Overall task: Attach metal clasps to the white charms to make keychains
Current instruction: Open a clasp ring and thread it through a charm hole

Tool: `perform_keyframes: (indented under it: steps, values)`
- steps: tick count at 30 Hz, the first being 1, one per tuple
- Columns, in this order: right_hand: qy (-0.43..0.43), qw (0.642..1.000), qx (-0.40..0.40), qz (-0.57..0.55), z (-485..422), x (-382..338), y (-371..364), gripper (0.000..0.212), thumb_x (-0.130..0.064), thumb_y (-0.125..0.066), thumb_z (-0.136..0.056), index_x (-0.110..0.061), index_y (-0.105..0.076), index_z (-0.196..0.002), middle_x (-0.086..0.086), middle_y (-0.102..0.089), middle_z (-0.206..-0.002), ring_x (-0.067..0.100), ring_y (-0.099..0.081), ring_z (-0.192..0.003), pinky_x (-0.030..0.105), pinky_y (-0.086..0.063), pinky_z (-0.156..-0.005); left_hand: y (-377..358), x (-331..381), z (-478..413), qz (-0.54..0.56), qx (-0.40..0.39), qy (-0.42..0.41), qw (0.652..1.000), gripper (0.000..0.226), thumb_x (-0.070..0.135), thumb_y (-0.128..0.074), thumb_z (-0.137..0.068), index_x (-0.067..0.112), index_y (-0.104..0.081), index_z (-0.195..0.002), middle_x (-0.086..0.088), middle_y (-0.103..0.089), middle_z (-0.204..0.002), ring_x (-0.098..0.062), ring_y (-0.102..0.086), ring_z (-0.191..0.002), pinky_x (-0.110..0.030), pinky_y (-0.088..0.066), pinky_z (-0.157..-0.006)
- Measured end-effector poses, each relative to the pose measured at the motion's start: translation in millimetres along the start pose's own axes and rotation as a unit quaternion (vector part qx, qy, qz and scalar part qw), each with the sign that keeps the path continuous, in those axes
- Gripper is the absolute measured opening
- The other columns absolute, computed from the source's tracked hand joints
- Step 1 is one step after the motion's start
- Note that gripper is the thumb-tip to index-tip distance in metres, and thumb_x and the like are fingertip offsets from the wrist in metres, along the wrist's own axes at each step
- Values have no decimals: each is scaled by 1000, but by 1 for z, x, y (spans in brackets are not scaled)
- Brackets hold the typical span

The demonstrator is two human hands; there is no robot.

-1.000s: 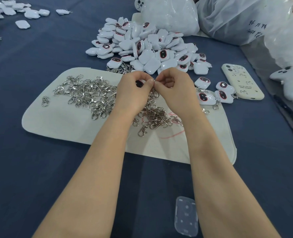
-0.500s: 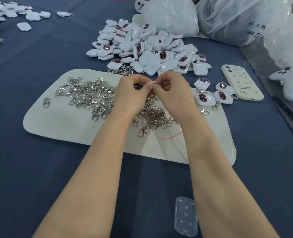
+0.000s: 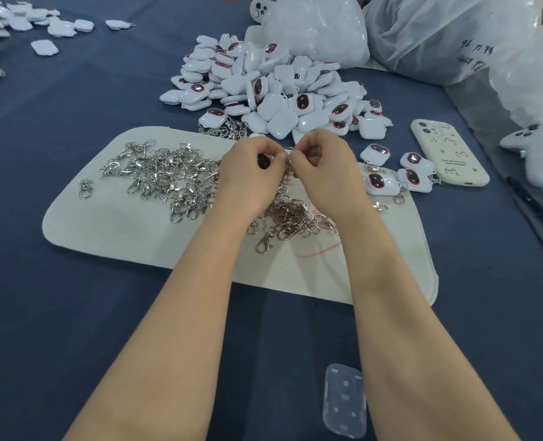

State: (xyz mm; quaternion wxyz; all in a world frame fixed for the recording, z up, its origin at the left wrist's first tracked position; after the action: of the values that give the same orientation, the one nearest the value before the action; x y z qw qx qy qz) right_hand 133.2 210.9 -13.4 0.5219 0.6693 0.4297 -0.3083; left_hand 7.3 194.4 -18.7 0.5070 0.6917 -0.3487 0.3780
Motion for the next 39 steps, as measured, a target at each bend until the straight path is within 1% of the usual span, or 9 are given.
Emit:
perform_keyframes:
  steps: [6, 13, 19, 23, 26, 28, 32, 35, 39]
  values:
    - [29, 999, -22, -18, 2, -7, -9, 22, -7, -59, -87, -25, -49, -80, -13, -54, -76, 2, -50, -67, 17, -46, -69, 5, -4, -1, 23, 15, 19, 999, 10, 14, -58, -91, 16, -68, -89, 1, -64, -76, -22, -64, -78, -38, -54, -82]
    - [91, 996, 11, 14, 8, -21, -7, 14, -4, -58, -87, -16, -52, -84, -8, -55, -75, 1, -49, -64, 9, -39, -62, 6, -9, -4, 56, 8, 31, 998, 13, 12, -58, -90, 18, -66, -83, 2, -66, -74, -24, -67, -83, -41, -54, -85]
    - [83, 996, 40, 6, 6, -17, 0, 14, -2, -56, -85, -15, -51, -85, -8, -55, -74, 1, -48, -64, 10, -39, -64, 1, -7, -1, 99, -11, 26, 995, 22, 15, -59, -91, 27, -62, -74, 11, -61, -59, 1, -59, -51, -27, -53, -69]
    - [29, 996, 77, -31, 2, 0, 13, 17, 0, -55, -83, -17, -51, -81, -13, -51, -70, -1, -45, -58, 11, -39, -61, 0, -1, 1, 115, -22, 13, 993, 10, 20, -58, -92, 28, -57, -97, 6, -63, -75, -6, -58, -53, -33, -54, -66]
    - [18, 996, 89, -22, 2, 5, 17, 16, -1, -55, -82, -16, -51, -81, -13, -50, -68, -5, -45, -56, 9, -38, -59, 0, -8, 1, 135, -22, 37, 990, 33, 26, -64, -85, 31, -43, -111, 6, -66, -71, -4, -55, -49, -30, -52, -61]
    - [30, 996, 83, -2, 2, 3, 15, 15, -1, -55, -81, -15, -51, -82, -15, -49, -67, -9, -45, -56, 8, -38, -60, -2, -11, 2, 137, -31, 59, 988, 35, 29, -65, -76, 32, -42, -103, 7, -63, -57, -6, -54, -48, -33, -51, -62]
    - [55, 996, 61, 24, 4, -1, 8, 16, -2, -55, -83, -17, -50, -82, -15, -48, -68, -5, -44, -58, 10, -38, -61, -6, -12, 2, 156, -43, 75, 984, 25, 33, -52, -66, 32, -43, -90, 4, -58, -73, -5, -50, -44, -31, -44, -56]
    - [62, 997, 45, 29, 5, -1, 5, 17, -2, -55, -83, -18, -50, -82, -14, -49, -68, -1, -44, -58, 12, -39, -61, -8, -12, 2, 161, -53, 74, 983, 17, 29, -51, -72, 28, -44, -88, 3, -53, -81, -3, -47, -39, -25, -37, -53]
    - [75, 997, 30, 17, 6, -6, 4, 18, 0, -54, -82, -17, -50, -82, -12, -51, -68, -1, -45, -57, 10, -39, -59, -8, -17, 1, 150, -59, 69, 985, 13, 21, -54, -85, 27, -43, -89, 4, -53, -81, -6, -48, -43, -28, -43, -56]
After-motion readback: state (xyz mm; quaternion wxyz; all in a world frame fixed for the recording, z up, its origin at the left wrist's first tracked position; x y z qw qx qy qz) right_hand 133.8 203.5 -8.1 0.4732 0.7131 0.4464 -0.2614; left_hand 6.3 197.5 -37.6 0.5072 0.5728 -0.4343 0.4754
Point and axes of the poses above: each hand's wrist, its own z-axis away from the middle knuckle, its own y-axis out of the back of the hand, x = y × z, the point moved 9 cm from there along -z, towards the middle knuckle
